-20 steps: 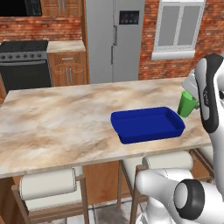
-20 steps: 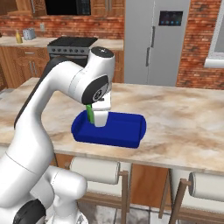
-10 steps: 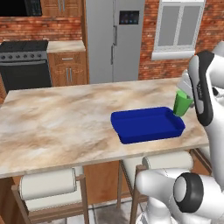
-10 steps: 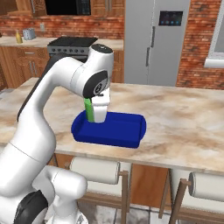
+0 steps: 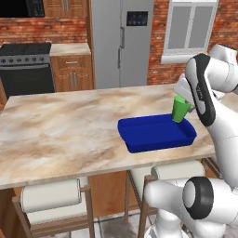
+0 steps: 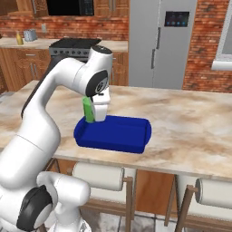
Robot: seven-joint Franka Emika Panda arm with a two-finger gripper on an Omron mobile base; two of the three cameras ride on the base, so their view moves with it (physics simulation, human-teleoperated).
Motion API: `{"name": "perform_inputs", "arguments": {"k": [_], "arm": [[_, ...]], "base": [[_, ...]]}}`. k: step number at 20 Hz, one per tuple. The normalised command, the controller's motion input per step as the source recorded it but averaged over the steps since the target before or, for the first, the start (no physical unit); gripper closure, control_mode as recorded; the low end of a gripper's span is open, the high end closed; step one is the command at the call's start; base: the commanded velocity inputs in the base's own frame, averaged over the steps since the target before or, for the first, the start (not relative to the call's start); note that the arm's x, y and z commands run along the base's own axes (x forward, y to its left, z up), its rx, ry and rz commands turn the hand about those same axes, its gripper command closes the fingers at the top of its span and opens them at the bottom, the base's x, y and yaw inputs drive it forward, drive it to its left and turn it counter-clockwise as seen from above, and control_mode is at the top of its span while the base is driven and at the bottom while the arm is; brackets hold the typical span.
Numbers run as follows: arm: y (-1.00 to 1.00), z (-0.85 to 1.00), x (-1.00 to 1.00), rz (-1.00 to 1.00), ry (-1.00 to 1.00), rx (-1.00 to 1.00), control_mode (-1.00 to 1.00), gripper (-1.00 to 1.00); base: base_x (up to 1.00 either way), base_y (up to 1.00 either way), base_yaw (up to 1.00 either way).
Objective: There is a tray on the dining counter. Grab the cup, mug, and pitcher and place them on the tray. The pitcher may be placed next to the tray if it cannot fit the tray.
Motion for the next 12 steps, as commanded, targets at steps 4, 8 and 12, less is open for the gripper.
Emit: {"name": "perform_inputs", "arguments": {"k": [4,8,12], "arm": [[0.3,-0.06,0.2,0.06,0.0,0.0,-1.0,1.0],[0.2,0.0,0.18,0.05,0.0,0.0,-1.0,1.0],[0.06,-0.02,0.18,0.04,0.0,0.0,-1.0,1.0]], "base": [[0.0,0.0,0.0],[0.0,0.0,0.0],[0.0,0.0,0.0]]}}
